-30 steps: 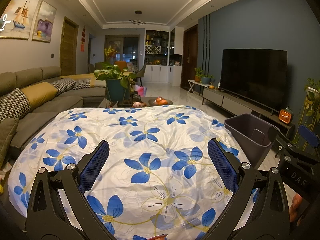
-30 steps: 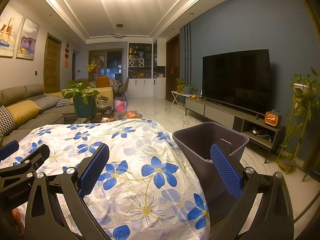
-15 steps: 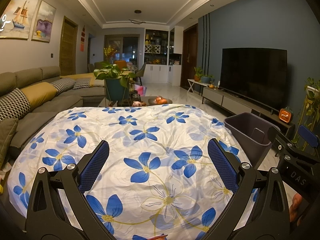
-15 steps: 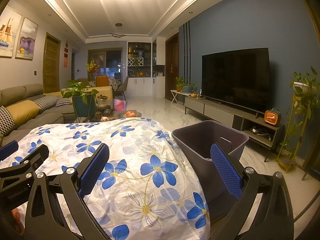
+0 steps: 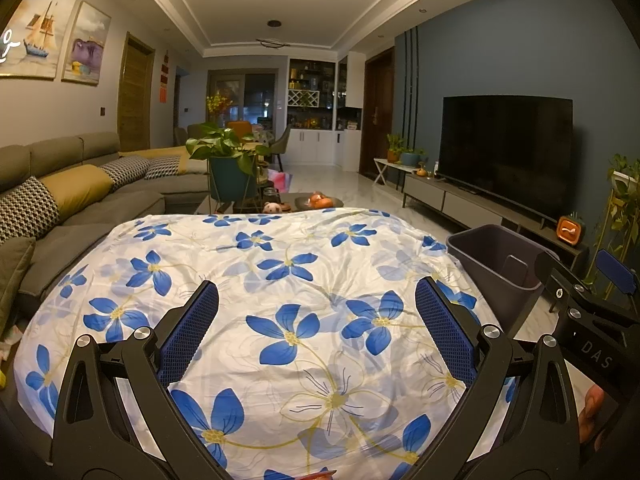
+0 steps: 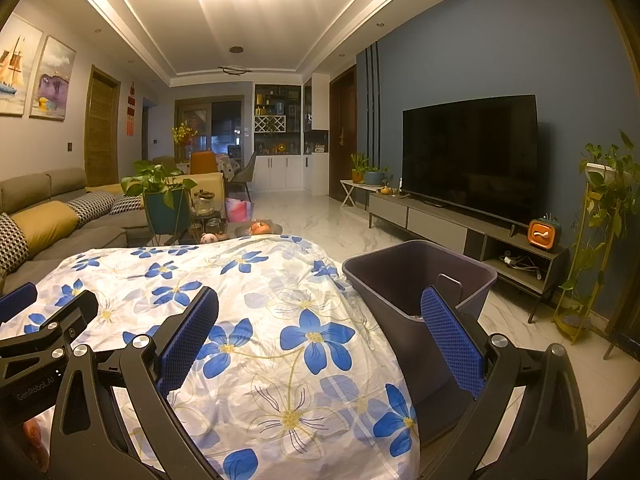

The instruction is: Collect trash

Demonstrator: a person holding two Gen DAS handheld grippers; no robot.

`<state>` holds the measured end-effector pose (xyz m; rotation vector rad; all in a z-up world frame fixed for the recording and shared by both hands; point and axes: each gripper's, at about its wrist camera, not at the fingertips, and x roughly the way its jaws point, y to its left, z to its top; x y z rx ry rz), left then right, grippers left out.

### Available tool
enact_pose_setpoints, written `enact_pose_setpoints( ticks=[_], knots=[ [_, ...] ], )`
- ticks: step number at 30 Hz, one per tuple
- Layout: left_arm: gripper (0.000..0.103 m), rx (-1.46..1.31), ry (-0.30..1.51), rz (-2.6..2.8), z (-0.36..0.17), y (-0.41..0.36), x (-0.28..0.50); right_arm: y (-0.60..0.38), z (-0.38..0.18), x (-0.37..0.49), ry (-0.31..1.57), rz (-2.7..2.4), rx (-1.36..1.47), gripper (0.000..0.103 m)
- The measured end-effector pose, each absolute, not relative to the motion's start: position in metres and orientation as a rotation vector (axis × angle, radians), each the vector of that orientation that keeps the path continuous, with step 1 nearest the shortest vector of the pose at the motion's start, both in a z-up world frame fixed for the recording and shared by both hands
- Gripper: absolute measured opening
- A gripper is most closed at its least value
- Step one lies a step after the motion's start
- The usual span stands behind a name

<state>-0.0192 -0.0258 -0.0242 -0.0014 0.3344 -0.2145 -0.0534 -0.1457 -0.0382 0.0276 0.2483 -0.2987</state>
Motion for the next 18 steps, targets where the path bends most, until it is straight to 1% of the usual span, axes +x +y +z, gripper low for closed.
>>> enact_pose_setpoints(
  ticks=[18],
  knots=[
    [0.097,0.0,0.335,-0.216,-0.024,-0.0252,-0.0193,-0.1462,-0.0389,-0.0541,0.251,-0.298,0.03,0.098]
  ],
)
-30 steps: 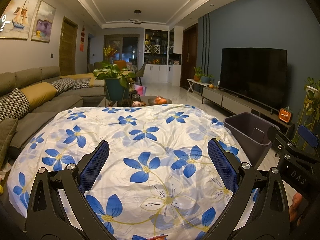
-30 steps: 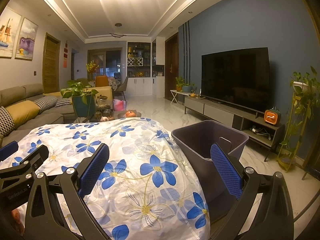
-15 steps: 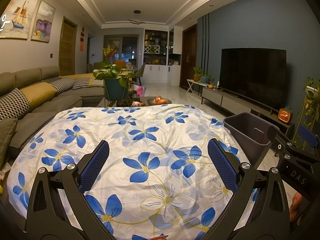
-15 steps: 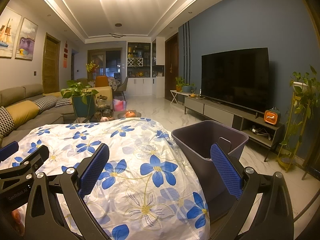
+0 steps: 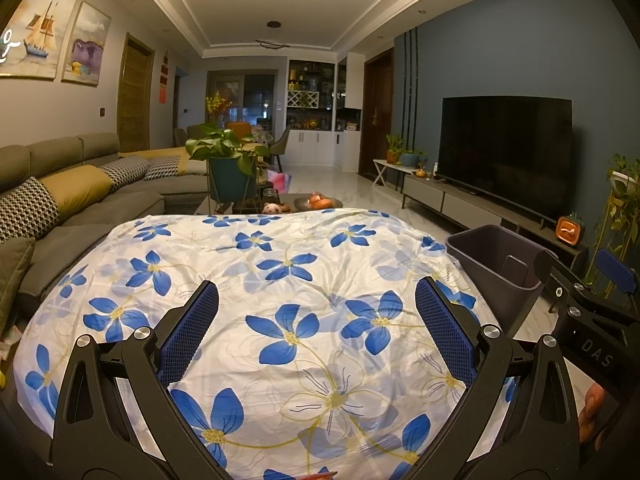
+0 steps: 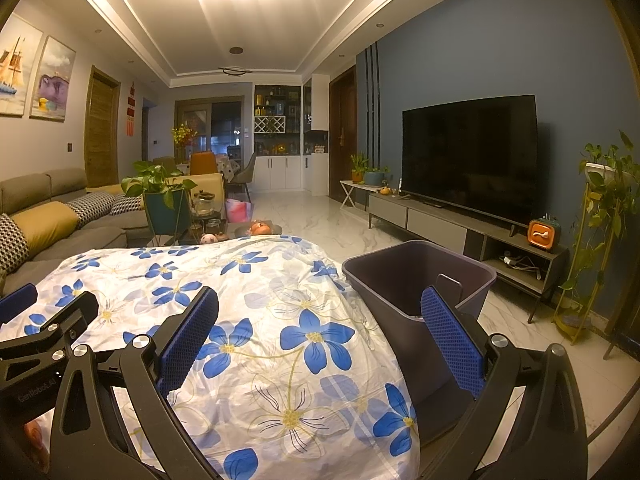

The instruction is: Collect trash

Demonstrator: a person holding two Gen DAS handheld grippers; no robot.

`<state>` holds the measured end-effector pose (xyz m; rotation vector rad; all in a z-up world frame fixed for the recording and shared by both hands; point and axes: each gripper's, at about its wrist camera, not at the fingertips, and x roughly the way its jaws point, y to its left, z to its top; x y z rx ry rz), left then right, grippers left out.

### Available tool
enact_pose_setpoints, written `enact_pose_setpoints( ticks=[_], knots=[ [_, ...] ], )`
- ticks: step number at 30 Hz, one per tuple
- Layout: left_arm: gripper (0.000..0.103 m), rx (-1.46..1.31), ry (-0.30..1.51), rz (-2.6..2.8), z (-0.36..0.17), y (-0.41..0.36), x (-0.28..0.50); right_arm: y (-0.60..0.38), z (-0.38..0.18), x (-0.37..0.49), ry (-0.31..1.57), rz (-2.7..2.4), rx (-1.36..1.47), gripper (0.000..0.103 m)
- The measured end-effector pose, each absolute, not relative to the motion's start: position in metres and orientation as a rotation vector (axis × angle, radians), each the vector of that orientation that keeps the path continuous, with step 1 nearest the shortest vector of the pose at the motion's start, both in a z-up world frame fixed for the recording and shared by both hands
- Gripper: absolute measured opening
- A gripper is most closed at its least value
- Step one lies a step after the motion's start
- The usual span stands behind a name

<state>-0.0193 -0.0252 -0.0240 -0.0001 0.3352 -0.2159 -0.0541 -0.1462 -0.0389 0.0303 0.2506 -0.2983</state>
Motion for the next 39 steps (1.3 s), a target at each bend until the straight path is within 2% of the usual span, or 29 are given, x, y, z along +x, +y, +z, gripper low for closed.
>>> enact_pose_setpoints(
  ticks=[3,8,27,32,39],
  knots=[
    [0.097,0.002,0.334,-0.217,-0.025,-0.027,-0.021,-0.146,-0.039,-0.054,0.25,-0.299,0.03,0.098],
    [0.079,0.04,0.336,-0.202,-0.027,-0.035,-0.021,-0.147,-0.04,-0.054,0.251,-0.299,0.031,0.098],
    [0.08,0.024,0.34,-0.213,-0.028,-0.029,-0.023,-0.146,-0.039,-0.055,0.249,-0.298,0.033,0.098],
    [0.089,0.038,0.339,-0.21,-0.028,-0.027,-0.023,-0.147,-0.039,-0.055,0.248,-0.299,0.033,0.098],
    [0.089,0.025,0.347,-0.204,-0.027,-0.021,-0.021,-0.145,-0.04,-0.054,0.248,-0.297,0.037,0.098]
  ],
)
